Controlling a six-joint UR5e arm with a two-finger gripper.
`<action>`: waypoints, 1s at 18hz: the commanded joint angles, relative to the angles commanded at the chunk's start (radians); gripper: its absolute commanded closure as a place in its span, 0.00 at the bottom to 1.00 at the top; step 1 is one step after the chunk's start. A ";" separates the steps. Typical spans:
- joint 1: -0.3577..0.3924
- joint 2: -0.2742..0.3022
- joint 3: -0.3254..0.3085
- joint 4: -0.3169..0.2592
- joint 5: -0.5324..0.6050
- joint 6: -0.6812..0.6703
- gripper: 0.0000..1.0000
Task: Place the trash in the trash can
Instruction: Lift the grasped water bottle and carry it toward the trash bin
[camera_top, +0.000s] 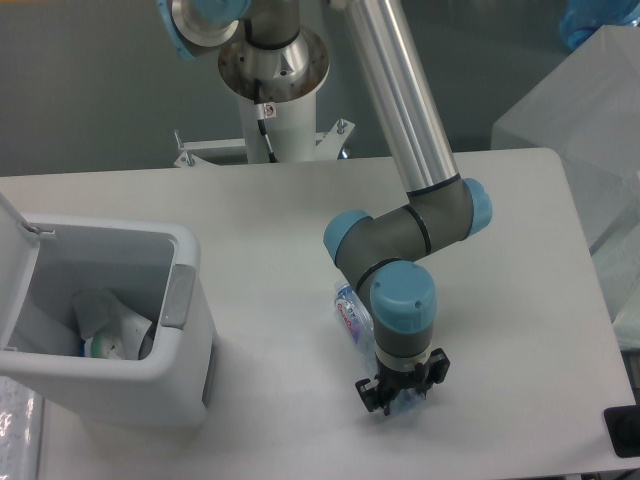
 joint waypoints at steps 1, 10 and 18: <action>0.000 0.003 0.000 0.000 0.000 0.003 0.37; 0.002 0.057 0.188 0.002 -0.102 -0.009 0.37; -0.029 0.176 0.282 0.101 -0.302 -0.031 0.37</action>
